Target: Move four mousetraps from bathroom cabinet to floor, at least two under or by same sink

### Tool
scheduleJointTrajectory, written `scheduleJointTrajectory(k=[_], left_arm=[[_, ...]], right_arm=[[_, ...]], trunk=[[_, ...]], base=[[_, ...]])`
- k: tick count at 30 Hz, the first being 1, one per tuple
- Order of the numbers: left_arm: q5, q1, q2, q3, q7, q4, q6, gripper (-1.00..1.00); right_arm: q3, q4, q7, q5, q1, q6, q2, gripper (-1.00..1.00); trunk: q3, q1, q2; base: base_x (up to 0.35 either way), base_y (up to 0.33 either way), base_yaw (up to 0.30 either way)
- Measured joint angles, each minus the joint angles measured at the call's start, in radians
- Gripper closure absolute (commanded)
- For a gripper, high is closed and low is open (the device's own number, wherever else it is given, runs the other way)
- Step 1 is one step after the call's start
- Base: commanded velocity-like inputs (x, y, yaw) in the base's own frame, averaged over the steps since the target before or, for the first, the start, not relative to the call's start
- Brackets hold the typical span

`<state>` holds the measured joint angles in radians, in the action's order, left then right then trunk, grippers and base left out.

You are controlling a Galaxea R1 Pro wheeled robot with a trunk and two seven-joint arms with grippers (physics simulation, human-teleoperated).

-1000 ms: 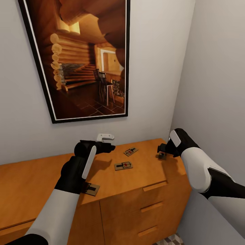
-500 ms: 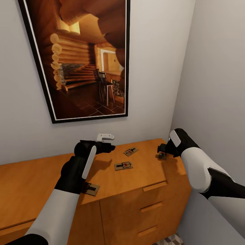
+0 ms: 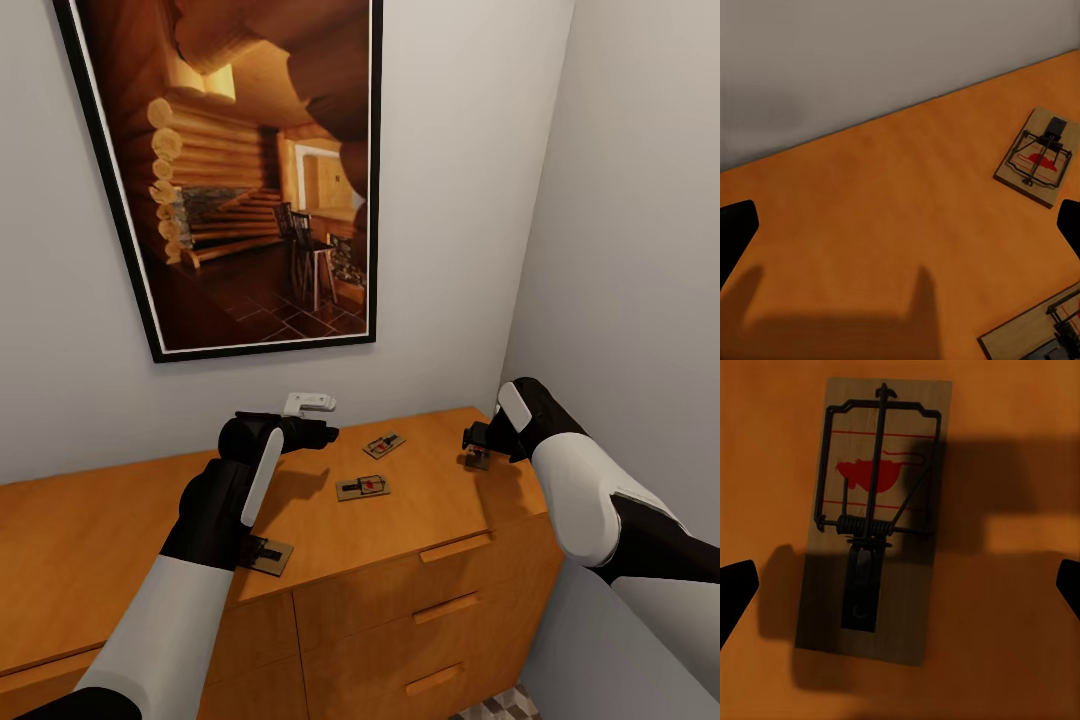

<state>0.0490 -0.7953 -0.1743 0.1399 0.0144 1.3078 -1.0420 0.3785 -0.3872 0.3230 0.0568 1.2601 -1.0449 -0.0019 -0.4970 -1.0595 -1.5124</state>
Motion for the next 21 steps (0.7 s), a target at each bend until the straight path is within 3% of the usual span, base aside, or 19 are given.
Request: scheduleJointTrajectory(k=[21], left_arm=[[-0.001, 0.0, 0.0, 0.0, -0.001, 0.001, 0.0, -1.0]], right_arm=[[0.0, 0.001, 0.001, 0.0, 0.0, 0.0, 0.0, -1.0]], trunk=[[0.0, 0.0, 0.0]], base=[[0.0, 0.0, 0.0]])
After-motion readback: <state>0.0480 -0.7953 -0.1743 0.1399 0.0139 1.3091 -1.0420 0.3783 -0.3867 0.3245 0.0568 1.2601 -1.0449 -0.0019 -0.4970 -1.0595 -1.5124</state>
